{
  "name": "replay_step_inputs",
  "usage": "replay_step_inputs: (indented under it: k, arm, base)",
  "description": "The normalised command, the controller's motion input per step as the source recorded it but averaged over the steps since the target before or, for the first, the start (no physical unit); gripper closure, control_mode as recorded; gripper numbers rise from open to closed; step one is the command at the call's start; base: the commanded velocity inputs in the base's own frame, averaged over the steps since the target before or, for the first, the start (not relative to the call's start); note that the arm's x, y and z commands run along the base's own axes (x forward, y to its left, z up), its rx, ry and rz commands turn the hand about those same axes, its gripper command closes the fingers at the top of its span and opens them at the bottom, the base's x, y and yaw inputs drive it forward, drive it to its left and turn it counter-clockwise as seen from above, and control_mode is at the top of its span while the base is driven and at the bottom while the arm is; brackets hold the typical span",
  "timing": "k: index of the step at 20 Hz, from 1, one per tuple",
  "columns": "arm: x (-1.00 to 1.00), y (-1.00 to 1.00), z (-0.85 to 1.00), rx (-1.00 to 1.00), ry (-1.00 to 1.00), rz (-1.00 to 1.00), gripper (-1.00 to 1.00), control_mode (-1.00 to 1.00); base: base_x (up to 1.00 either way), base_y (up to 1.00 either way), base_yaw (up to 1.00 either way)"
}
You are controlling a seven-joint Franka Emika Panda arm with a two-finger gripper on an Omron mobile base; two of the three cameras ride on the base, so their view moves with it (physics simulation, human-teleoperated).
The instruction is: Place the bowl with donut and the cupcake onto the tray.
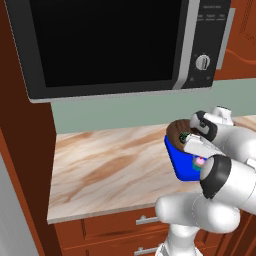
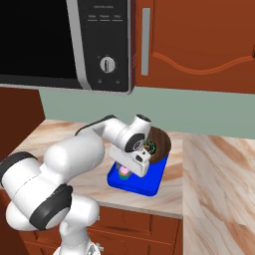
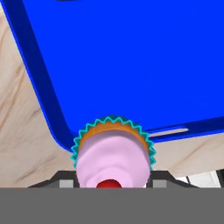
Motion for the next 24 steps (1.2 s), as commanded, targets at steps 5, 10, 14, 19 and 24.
replay_step_inputs:
  k: [5,10,14,19,24]
  arm:
    - [0.21,-0.01,-0.16,0.02,-0.05,-0.03,1.0,-1.0]
    - [0.2,0.0,-0.18,0.01,-0.03,-0.03,1.0,-1.0]
    - [0.16,0.0,-0.21,0.0,-0.02,-0.02,1.0,-1.0]
    - [0.13,0.0,-0.22,0.0,-0.02,-0.02,1.0,-1.0]
    - [0.14,0.0,-0.17,0.0,0.0,-0.03,1.0,-1.0]
  base:
    - [0.0,0.0,0.0]
    - [0.0,0.0,0.0]
    - [0.0,0.0,0.0]
    - [0.0,0.0,0.0]
    - [0.0,0.0,0.0]
